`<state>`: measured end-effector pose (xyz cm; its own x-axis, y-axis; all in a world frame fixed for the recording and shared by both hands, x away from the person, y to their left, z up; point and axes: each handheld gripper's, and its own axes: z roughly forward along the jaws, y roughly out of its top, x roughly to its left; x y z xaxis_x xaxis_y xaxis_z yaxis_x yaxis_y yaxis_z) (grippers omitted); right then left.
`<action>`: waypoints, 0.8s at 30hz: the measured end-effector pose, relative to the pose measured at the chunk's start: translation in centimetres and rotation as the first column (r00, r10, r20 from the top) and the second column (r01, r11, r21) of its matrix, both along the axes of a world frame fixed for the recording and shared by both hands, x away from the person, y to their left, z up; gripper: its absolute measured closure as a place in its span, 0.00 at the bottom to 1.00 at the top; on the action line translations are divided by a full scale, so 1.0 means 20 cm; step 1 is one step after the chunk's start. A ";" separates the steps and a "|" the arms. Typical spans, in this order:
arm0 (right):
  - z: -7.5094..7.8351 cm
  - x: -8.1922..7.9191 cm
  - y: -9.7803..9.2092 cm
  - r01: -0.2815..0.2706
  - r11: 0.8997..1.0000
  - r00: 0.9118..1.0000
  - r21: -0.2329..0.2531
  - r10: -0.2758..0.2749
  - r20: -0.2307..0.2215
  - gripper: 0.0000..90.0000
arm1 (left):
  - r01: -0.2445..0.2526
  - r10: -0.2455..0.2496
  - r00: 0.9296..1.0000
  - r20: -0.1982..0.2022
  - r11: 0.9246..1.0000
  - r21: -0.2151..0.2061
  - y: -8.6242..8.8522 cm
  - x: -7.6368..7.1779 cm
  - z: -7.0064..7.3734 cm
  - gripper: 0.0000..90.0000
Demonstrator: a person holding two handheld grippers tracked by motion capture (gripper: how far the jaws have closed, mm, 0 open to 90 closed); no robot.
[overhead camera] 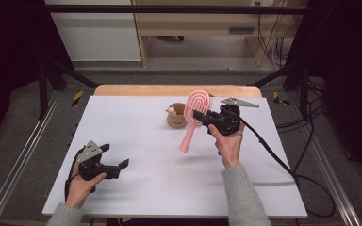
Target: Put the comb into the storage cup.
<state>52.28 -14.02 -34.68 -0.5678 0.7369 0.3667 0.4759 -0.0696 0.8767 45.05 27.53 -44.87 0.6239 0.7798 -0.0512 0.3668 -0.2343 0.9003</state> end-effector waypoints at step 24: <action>0.08 0.09 0.02 0.048 0.998 0.998 -0.030 -0.047 0.040 0.70 | -0.023 0.023 1.000 -0.009 1.000 -0.011 0.08 0.00 -0.03 0.00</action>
<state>54.14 -13.57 -32.99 -0.5456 0.7740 0.3213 0.4380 -0.0635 0.8967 44.99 29.07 -45.48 0.6054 0.7932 -0.0657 0.3801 -0.2156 0.8995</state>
